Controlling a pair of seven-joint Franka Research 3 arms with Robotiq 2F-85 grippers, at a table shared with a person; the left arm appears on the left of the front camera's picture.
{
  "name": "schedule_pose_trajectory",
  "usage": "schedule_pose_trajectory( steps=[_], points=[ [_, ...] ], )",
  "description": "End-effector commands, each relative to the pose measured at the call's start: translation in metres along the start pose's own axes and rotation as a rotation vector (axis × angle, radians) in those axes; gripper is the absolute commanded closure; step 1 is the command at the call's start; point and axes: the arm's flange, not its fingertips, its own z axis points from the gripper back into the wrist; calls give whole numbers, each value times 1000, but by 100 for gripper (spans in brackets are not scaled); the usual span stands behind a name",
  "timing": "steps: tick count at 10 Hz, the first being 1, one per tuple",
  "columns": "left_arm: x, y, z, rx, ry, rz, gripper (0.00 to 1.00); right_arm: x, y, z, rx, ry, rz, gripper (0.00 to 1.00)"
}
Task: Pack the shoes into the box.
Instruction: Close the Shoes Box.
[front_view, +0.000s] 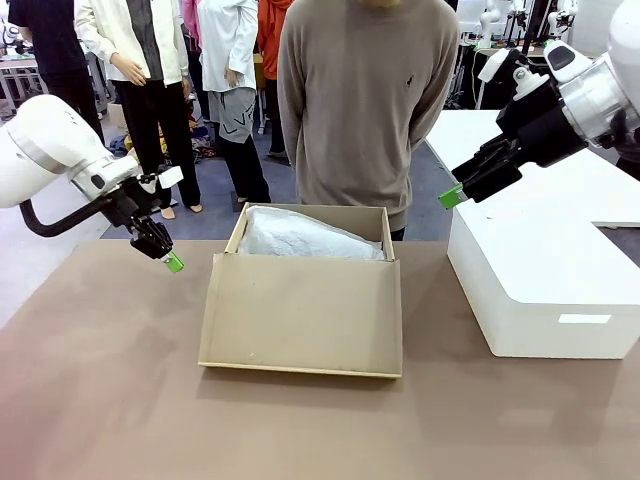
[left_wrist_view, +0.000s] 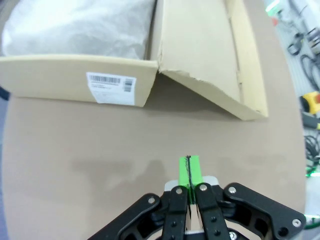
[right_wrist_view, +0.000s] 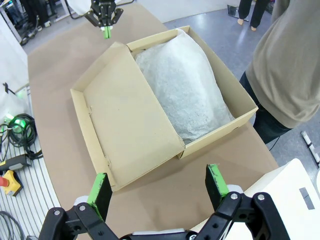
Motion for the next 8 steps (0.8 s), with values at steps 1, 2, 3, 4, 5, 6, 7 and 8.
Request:
schedule_pose_trajectory(
  steps=[1,2,3,4,5,6,7,8],
  points=[
    [-5,-3,-14,-4,-53,-23,100,1,-2,-1,13,-26,8,0],
    [-7,-2,-20,-10,-62,-20,100,1,-2,-1,13,-26,8,0],
    [-7,-1,-25,-3,-67,-17,100,1,-2,-1,13,-26,8,0],
    [-7,1,-30,-8,-78,-17,100,1,-2,-1,13,-26,8,0],
    [-7,2,-37,-20,-94,-19,100,1,-2,-1,13,-26,8,0],
    [-7,4,-43,-27,-99,-13,100,1,-2,-1,13,-26,8,0],
    [-8,6,-46,-25,-107,-11,100,1,-2,-1,13,-26,8,0],
    [-9,8,-50,-28,-121,-8,100,1,-2,-1,13,-26,8,0]
  ],
)
